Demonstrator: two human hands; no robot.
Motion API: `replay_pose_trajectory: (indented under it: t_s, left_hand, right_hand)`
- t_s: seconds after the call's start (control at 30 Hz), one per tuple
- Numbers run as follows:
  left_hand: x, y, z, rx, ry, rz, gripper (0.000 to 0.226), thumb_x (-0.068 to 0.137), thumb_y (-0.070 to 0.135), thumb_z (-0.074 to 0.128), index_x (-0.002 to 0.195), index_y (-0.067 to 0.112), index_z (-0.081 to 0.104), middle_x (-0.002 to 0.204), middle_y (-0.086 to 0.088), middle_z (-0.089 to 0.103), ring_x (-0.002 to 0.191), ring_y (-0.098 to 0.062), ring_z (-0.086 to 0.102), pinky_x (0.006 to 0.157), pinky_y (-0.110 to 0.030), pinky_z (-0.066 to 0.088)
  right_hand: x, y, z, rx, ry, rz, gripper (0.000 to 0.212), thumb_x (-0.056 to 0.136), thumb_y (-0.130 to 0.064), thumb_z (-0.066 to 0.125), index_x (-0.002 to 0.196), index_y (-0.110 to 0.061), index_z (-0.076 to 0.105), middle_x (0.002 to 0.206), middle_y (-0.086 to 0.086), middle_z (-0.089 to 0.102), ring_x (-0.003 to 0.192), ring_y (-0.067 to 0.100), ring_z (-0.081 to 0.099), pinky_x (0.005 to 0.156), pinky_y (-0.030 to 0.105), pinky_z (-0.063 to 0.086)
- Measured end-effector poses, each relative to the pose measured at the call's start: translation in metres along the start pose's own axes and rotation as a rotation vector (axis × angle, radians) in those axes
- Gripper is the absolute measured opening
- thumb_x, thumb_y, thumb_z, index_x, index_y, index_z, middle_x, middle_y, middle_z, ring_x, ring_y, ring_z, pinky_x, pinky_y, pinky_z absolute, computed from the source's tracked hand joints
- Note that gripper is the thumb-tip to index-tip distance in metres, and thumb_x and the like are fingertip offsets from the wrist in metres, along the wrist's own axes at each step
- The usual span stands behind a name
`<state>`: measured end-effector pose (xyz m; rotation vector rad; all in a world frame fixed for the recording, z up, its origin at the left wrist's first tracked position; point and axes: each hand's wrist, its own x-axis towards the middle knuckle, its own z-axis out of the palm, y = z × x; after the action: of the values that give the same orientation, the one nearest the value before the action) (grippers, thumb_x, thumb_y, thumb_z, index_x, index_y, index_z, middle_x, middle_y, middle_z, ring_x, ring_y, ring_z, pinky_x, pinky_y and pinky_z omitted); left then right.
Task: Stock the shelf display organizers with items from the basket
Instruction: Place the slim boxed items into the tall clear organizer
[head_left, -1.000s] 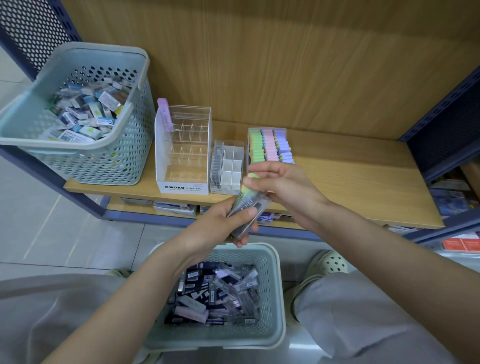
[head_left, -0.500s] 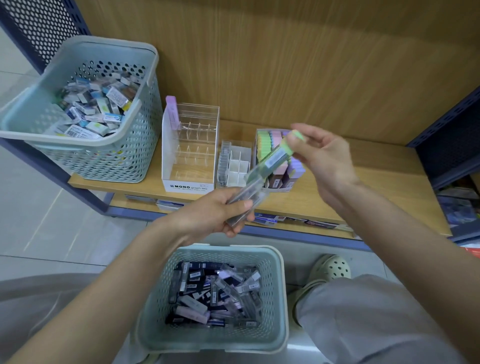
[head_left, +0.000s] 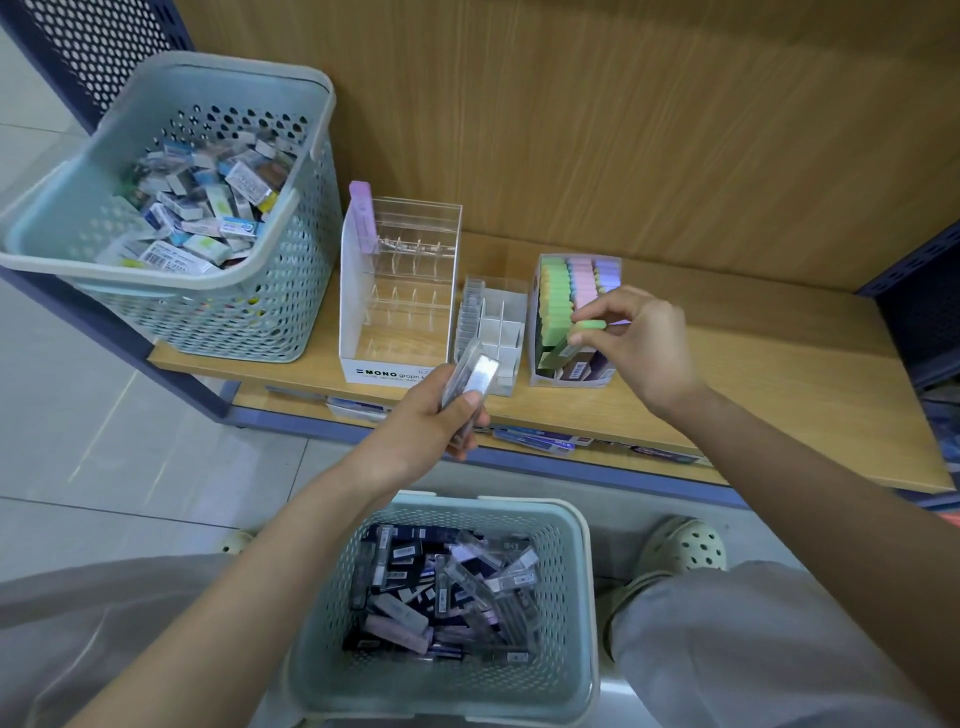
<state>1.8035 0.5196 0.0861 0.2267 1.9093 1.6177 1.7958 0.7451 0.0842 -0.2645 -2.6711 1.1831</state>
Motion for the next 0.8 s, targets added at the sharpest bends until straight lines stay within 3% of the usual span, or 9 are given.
replay_pose_trajectory:
  t_s: [0.2,0.37,0.5,0.63,0.73,0.8]
  left_hand:
    - [0.004,-0.004,-0.001,-0.01,0.034,0.002,0.013,0.1,0.016,0.037,0.097,0.023,0.048,0.079,0.001,0.056,0.064,-0.01,0.052,0.06,-0.02,0.048]
    - [0.005,-0.004,0.003,-0.008,0.027,-0.006,0.012,0.101,0.017,0.038,0.098,0.024,0.048,0.079,0.002,0.056,0.06,-0.007,0.052,0.058,-0.019,0.047]
    - [0.005,-0.004,0.005,-0.001,0.027,-0.005,0.012,0.101,0.016,0.037,0.109,0.017,0.046,0.078,0.001,0.056,0.06,-0.007,0.051,0.056,-0.018,0.047]
    - [0.005,-0.004,0.004,0.02,0.029,-0.012,0.017,0.1,0.016,0.038,0.116,0.016,0.045,0.08,-0.001,0.056,0.061,-0.008,0.052,0.056,-0.016,0.047]
    - [0.006,-0.004,0.004,0.025,0.031,-0.013,0.017,0.1,0.016,0.038,0.116,0.016,0.045,0.08,0.0,0.057,0.059,-0.006,0.052,0.056,-0.016,0.047]
    - [0.006,-0.004,0.005,0.022,0.033,-0.013,0.015,0.1,0.015,0.038,0.114,0.015,0.045,0.08,0.0,0.057,0.058,-0.005,0.052,0.056,-0.017,0.047]
  right_hand:
    - [0.006,0.01,0.01,-0.128,-0.039,-0.073,0.013,0.074,-0.012,0.078,0.085,-0.016,0.072,0.078,-0.015,0.058,0.063,-0.001,0.051,0.064,0.013,0.039]
    - [0.011,0.002,0.013,-0.179,-0.061,-0.092,0.016,0.073,-0.013,0.078,0.089,-0.014,0.073,0.092,-0.002,0.062,0.075,0.016,0.059,0.078,0.031,0.049]
    - [0.015,0.001,0.013,-0.256,-0.106,-0.109,0.016,0.074,-0.023,0.077,0.088,-0.02,0.073,0.088,-0.01,0.06,0.076,0.009,0.058,0.074,0.022,0.042]
    - [0.016,0.01,0.01,-0.313,-0.104,-0.084,0.017,0.074,-0.024,0.077,0.089,-0.02,0.071,0.091,-0.004,0.065,0.076,0.008,0.055,0.067,0.019,0.037]
    - [0.014,0.011,0.013,-0.395,-0.158,-0.161,0.019,0.081,-0.02,0.072,0.099,-0.016,0.07,0.096,-0.002,0.064,0.083,0.013,0.056,0.072,0.024,0.043]
    - [0.012,0.012,0.017,-0.472,-0.175,-0.205,0.021,0.086,-0.018,0.066,0.106,-0.014,0.066,0.099,0.001,0.063,0.092,0.018,0.056,0.072,0.026,0.039]
